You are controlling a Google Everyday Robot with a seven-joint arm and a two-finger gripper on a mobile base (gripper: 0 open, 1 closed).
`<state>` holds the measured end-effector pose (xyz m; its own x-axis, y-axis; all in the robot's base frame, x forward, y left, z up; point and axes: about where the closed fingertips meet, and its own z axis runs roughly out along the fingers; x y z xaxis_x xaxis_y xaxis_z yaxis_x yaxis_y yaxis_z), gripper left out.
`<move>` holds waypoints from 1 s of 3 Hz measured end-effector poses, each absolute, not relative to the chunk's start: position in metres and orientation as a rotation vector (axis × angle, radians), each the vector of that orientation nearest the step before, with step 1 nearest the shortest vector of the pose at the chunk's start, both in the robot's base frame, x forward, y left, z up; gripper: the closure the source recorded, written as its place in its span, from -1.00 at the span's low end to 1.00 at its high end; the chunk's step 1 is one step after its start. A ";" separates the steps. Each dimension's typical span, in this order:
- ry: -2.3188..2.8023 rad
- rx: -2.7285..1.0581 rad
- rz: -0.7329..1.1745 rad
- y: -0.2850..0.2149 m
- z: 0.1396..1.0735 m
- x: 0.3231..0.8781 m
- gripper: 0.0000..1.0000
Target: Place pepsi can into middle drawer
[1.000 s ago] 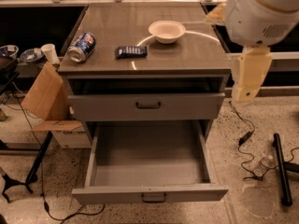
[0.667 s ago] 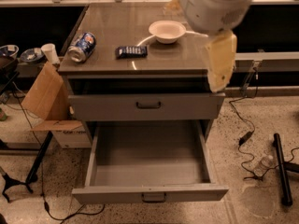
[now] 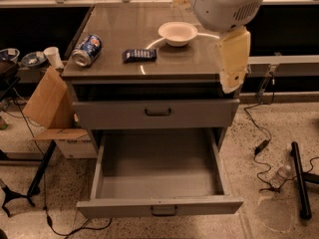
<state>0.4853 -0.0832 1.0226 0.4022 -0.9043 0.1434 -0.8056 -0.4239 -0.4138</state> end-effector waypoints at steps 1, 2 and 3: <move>1.439 -2.400 -0.556 -0.072 1.035 0.488 -1.00; 1.302 -2.472 -0.629 -0.045 1.054 0.511 -1.00; 1.158 -2.532 -0.674 0.000 1.071 0.554 -1.00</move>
Offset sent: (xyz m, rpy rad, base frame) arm 0.0693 0.0852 0.0573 -0.1727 -0.1144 0.2793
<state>0.5543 -0.0001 1.0707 0.5708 -0.7652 0.2978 -0.6365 -0.6414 -0.4282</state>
